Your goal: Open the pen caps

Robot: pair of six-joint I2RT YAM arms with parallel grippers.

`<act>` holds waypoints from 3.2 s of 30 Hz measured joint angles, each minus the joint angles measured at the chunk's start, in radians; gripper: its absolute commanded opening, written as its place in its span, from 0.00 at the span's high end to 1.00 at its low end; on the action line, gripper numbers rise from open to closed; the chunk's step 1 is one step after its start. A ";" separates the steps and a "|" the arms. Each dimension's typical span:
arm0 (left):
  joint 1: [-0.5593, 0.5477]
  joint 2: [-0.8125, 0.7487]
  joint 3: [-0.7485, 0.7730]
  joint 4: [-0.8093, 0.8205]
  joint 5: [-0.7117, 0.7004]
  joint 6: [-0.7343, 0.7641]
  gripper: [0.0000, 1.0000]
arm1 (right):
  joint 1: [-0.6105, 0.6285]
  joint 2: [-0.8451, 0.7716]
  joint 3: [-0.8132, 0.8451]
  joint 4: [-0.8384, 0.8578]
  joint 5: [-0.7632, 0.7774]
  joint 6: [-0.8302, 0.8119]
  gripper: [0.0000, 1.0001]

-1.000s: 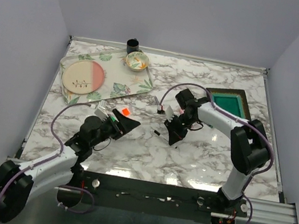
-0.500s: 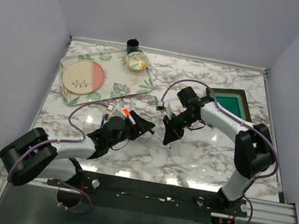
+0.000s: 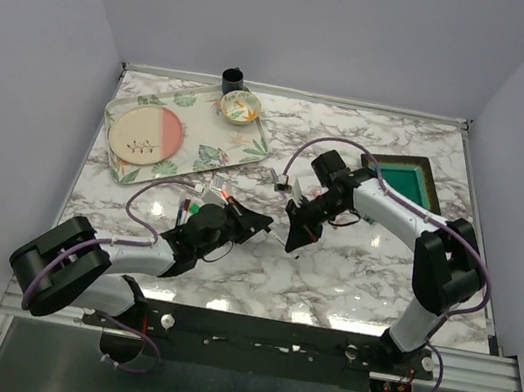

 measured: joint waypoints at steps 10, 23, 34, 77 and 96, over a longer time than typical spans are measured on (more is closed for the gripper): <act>-0.020 0.047 0.035 0.066 0.038 0.006 1.00 | 0.000 0.000 0.000 0.018 -0.016 0.019 0.55; 0.005 -0.062 0.033 0.004 0.016 0.039 1.00 | 0.019 0.001 0.014 0.063 -0.068 0.022 1.00; 0.376 -0.433 -0.017 -0.338 -0.095 0.137 1.00 | 0.018 0.016 0.014 0.049 0.072 0.026 0.99; 0.535 -0.019 0.194 -0.552 0.048 0.526 0.33 | -0.324 0.061 -0.055 0.279 0.606 0.148 0.70; 0.547 -0.449 0.135 -0.658 0.222 0.571 0.19 | -0.322 -0.079 -0.060 0.283 0.490 0.108 0.61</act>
